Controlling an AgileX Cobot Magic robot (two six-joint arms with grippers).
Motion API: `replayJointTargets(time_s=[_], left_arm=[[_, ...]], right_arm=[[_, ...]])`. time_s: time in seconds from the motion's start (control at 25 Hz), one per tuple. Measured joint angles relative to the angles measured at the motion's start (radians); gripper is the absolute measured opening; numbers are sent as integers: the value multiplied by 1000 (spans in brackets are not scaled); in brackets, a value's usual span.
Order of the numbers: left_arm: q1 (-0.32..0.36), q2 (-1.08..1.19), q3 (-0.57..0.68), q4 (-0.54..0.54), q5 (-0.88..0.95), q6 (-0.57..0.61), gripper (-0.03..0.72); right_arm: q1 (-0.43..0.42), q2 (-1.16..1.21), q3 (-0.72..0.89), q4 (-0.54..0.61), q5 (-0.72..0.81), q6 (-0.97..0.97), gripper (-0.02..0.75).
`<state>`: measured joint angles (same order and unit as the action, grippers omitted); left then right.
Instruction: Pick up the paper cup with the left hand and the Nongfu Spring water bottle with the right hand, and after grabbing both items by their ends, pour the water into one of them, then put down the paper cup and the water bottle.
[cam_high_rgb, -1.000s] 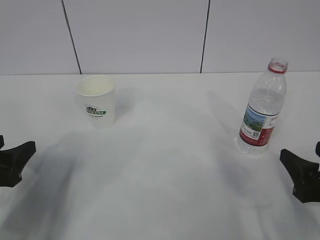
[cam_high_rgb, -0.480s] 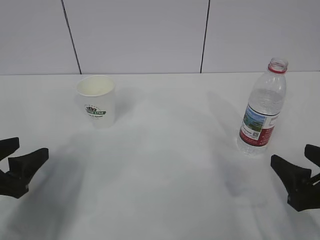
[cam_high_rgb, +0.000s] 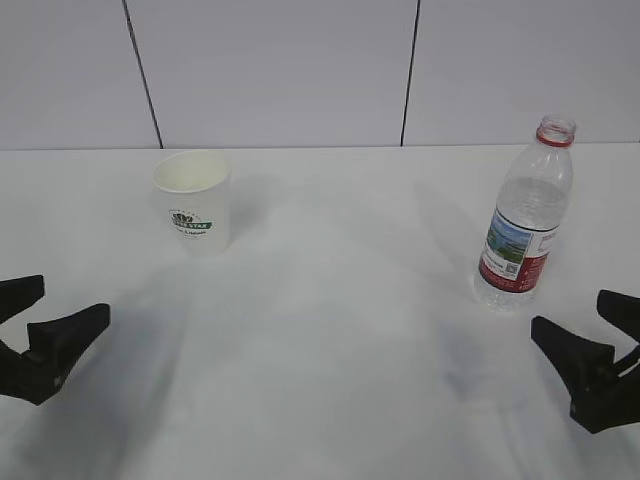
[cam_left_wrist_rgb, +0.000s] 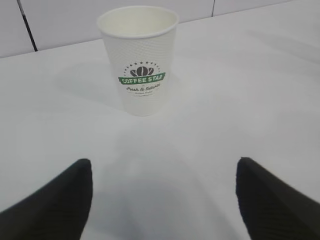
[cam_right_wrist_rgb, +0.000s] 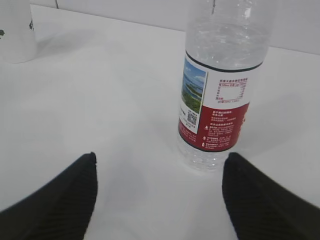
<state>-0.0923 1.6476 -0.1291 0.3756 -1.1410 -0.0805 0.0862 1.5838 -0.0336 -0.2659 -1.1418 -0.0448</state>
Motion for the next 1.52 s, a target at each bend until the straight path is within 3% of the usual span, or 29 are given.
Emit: replayJointTargets(time_s=[0.56,1.2,1.52], left_arm=[[0,0,0,18,-1,-79,677],[0,0,0,17,-1,-27,629],[0,0,0,16,-1,-25,604]], right_arm=[[0,0,0,72,-2,-7,620],[0,8,-50,111,-2,-41,606],[0,161,-116,105,-4,-41,597]])
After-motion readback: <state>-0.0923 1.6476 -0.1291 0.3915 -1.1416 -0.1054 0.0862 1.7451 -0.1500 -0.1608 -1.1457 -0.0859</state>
